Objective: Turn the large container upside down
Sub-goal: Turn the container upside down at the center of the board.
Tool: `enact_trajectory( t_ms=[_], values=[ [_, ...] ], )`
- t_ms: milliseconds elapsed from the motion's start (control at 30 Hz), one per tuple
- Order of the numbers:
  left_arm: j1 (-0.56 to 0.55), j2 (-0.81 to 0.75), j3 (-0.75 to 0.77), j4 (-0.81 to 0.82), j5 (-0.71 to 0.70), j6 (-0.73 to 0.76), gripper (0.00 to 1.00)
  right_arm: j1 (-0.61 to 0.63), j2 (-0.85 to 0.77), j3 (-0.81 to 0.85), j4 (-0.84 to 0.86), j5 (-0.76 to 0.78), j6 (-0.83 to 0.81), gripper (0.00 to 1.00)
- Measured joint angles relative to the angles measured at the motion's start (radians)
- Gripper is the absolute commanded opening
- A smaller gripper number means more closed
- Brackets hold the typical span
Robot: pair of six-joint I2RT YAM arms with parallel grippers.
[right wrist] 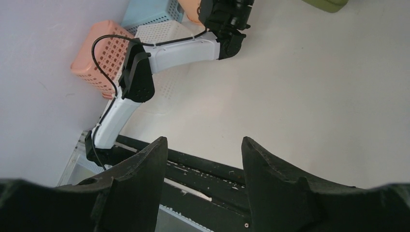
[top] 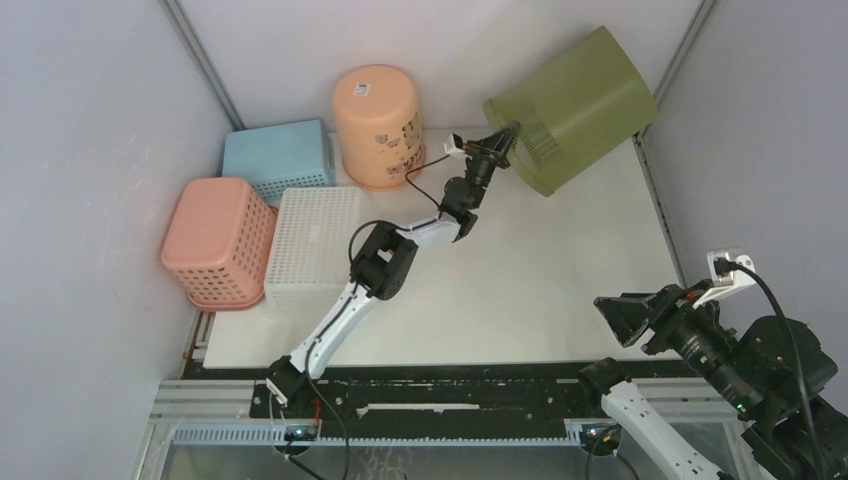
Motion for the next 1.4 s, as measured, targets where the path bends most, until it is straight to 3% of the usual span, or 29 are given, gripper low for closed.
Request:
enact_trajectory(
  t_ms=[200, 600, 833, 967, 1167, 1400],
  values=[
    [-0.015, 0.079, 0.042, 0.033, -0.092, -0.051, 0.0, 0.0, 0.0, -0.041, 0.0, 0.008, -0.004, 0.66],
    [-0.039, 0.139, 0.042, 0.092, -0.149, -0.152, 0.0, 0.0, -0.016, -0.154, 0.026, 0.018, -0.007, 0.67],
    [-0.043, 0.153, 0.021, 0.131, -0.167, -0.217, 0.1, 0.0, -0.027, -0.212, 0.048, 0.016, -0.007, 0.67],
    [-0.049, 0.132, -0.077, 0.183, -0.166, -0.24, 0.19, 0.0, -0.037, -0.225, 0.054, 0.013, -0.007, 0.68],
    [-0.056, 0.024, -0.321, 0.219, -0.163, -0.27, 0.45, 0.0, -0.057, -0.236, 0.06, 0.013, -0.007, 0.68],
    [-0.065, -0.093, -0.605, 0.237, -0.161, -0.278, 0.51, 0.0, -0.074, -0.262, 0.069, 0.006, -0.007, 0.68]
  ],
)
